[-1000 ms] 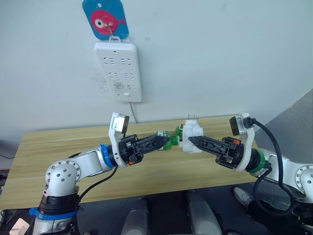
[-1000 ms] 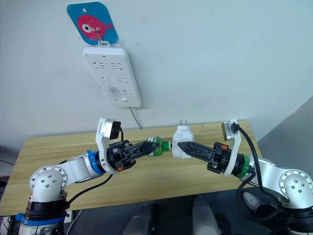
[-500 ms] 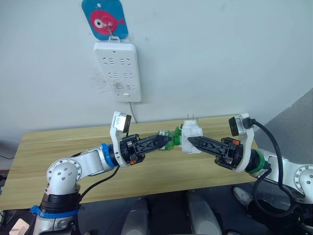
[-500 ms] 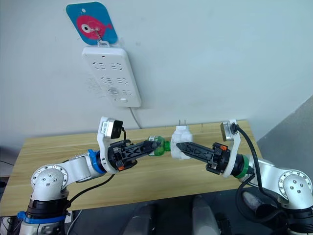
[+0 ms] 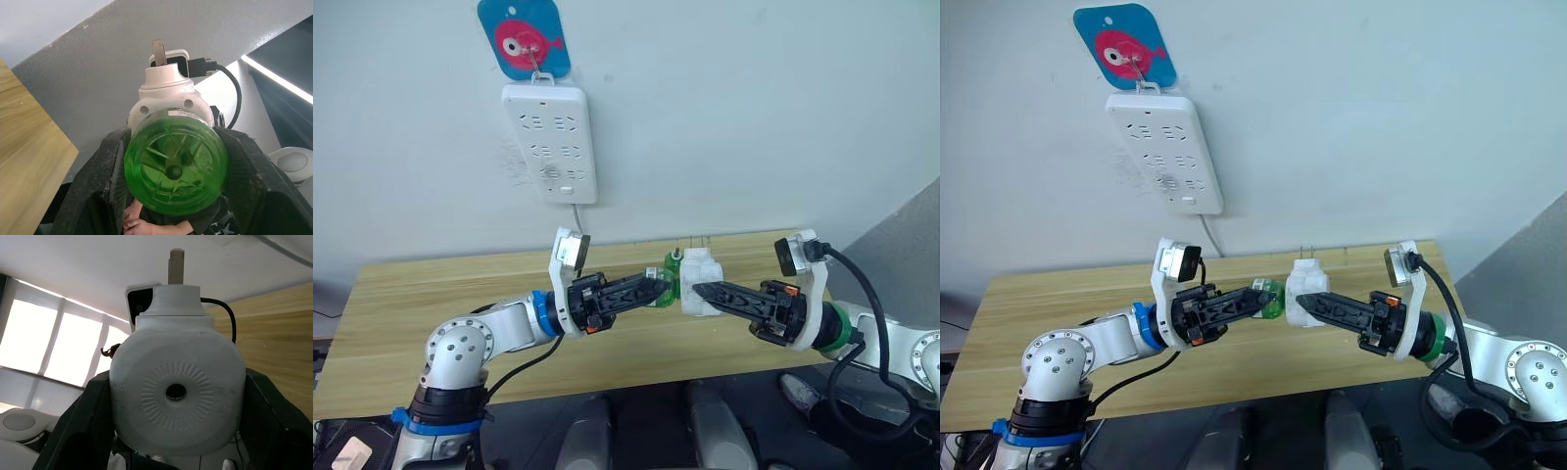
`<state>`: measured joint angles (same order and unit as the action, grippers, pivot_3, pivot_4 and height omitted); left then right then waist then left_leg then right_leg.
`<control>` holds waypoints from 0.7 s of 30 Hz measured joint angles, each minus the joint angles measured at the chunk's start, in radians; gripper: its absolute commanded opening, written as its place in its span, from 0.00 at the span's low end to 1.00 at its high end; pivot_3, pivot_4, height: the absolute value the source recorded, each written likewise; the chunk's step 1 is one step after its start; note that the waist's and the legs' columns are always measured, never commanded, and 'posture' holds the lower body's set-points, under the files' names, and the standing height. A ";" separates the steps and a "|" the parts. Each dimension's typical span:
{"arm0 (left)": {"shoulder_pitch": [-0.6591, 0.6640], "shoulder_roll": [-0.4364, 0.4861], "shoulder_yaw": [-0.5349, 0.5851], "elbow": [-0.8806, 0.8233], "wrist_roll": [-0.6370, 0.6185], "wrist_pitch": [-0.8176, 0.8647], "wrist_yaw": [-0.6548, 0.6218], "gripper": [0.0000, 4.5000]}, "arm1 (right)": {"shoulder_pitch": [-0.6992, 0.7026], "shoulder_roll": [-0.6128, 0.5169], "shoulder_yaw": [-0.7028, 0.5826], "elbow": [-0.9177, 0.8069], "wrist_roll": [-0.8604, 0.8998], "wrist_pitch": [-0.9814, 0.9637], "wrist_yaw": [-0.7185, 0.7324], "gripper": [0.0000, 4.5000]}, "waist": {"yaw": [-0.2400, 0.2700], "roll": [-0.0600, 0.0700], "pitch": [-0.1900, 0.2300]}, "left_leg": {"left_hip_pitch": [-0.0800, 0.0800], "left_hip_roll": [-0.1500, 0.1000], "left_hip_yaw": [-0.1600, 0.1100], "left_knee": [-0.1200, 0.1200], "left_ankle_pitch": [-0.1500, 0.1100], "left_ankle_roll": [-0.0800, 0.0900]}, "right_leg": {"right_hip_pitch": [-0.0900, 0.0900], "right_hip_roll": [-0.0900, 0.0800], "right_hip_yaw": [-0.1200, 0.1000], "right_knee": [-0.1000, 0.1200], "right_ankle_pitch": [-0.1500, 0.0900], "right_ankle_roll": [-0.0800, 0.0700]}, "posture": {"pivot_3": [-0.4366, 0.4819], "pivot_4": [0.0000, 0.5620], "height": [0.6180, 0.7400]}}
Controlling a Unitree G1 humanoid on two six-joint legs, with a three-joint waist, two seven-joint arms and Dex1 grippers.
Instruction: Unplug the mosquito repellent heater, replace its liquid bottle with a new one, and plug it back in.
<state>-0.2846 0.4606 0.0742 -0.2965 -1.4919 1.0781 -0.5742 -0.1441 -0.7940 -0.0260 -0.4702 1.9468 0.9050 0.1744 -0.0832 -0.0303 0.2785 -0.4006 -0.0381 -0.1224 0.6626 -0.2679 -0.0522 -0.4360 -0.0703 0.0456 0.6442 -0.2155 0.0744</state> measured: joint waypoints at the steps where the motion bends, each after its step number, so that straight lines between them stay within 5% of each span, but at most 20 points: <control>1: 0.000 -0.006 -0.001 0.000 0.000 0.000 0.003 0.51 | -0.001 -0.004 0.002 0.000 0.000 -0.004 0.000 0.66 | 0.000 0.000 0.000 | 0.000 0.000 0.000 0.000 0.000 0.000 | 0.000 0.000 0.000 0.000 0.000 0.000 | 0.32 0.49 1.00; 6: -0.022 -0.049 -0.022 0.001 0.009 -0.004 0.013 0.51 | 0.001 -0.030 0.065 -0.053 0.000 0.017 0.014 1.00 | 0.001 0.000 0.000 | 0.000 0.000 -0.001 0.000 0.000 0.000 | 0.000 0.000 -0.001 0.000 0.000 0.000 | 0.31 0.50 1.00; 15: -0.041 -0.057 -0.004 0.033 0.038 -0.024 0.018 0.51 | 0.025 -0.211 0.071 -0.131 0.001 0.021 0.064 1.00 | 0.001 0.000 0.000 | 0.000 0.000 0.000 0.000 0.000 0.000 | 0.000 0.000 0.000 0.000 0.000 0.000 | 0.31 0.49 1.00; 18: -0.044 -0.064 0.000 0.035 0.039 -0.029 0.020 0.51 | 0.067 -0.305 0.031 -0.205 -0.045 0.039 0.056 0.86 | 0.001 -0.001 0.000 | 0.000 0.000 0.000 0.000 0.000 0.000 | 0.000 0.000 -0.001 0.000 0.000 0.000 | 0.32 0.49 1.00; 21: -0.048 -0.053 0.005 0.037 0.040 -0.029 0.017 0.51 | 0.153 -0.351 -0.077 -0.251 -0.254 0.041 0.154 0.62 | 0.003 -0.001 0.000 | 0.000 -0.001 0.000 0.001 0.000 0.000 | 0.000 0.000 0.000 0.000 -0.001 0.002 | 0.32 0.49 1.00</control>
<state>-0.3328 0.4080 0.0790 -0.2593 -1.4516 1.0495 -0.5570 0.0088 -1.1454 -0.1032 -0.7208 1.6931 0.9457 0.3281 -0.0798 -0.0314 0.2789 -0.4007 -0.0388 -0.1226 0.6631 -0.2679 -0.0523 -0.4356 -0.0706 0.0452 0.6438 -0.2165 0.0760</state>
